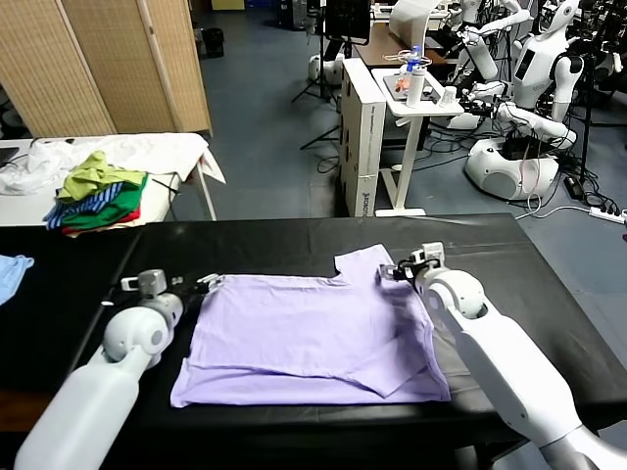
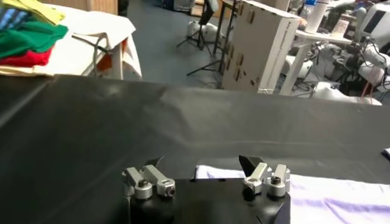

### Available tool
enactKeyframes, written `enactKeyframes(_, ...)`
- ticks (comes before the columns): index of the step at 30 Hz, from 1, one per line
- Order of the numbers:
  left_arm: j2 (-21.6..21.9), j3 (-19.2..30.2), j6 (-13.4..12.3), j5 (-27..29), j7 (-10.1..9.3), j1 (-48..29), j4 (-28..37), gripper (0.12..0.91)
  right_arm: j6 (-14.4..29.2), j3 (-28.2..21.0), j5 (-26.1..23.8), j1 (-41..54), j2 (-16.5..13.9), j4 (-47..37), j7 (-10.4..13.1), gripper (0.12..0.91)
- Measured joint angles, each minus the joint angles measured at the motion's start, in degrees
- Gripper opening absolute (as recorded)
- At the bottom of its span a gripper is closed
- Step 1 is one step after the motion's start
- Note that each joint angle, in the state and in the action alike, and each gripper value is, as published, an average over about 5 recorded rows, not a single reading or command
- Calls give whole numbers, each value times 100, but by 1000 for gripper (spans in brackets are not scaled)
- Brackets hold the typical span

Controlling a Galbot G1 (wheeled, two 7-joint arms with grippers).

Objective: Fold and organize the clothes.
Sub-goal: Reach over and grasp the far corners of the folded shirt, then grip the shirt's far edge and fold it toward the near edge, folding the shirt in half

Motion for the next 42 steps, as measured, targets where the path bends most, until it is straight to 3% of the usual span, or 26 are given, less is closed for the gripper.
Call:
enactKeyframes(7,-29,82,-15,57,64,-14,105,775,4,-18,-35,25,18,-59,-62,722)
enactKeyframes(10,-52,123,-35,72,108,-34,155,681,2,-24,-46,4,17,-49,-88,588)
enactKeyframes(15,-71,148,-80,66,135,-69,204,380,13,-26,-87,-20,16,-48,-140,329)
enactKeyframes(18,-44,158,-84,60,137,-60,192,248,72,-23,-143,-21,16,-67,-194,236)
enactKeyframes(24,8,167,-83,54,154,-36,168,195,330,13,-206,-51,16,-75,-262,159)
enactKeyframes(31,14,143,-87,40,150,-53,88,179,751,127,-59,-132,-9,95,-308,146)
enactKeyframes(42,232,-130,-88,5,135,256,-409,158,808,409,71,-444,-270,707,-340,143)
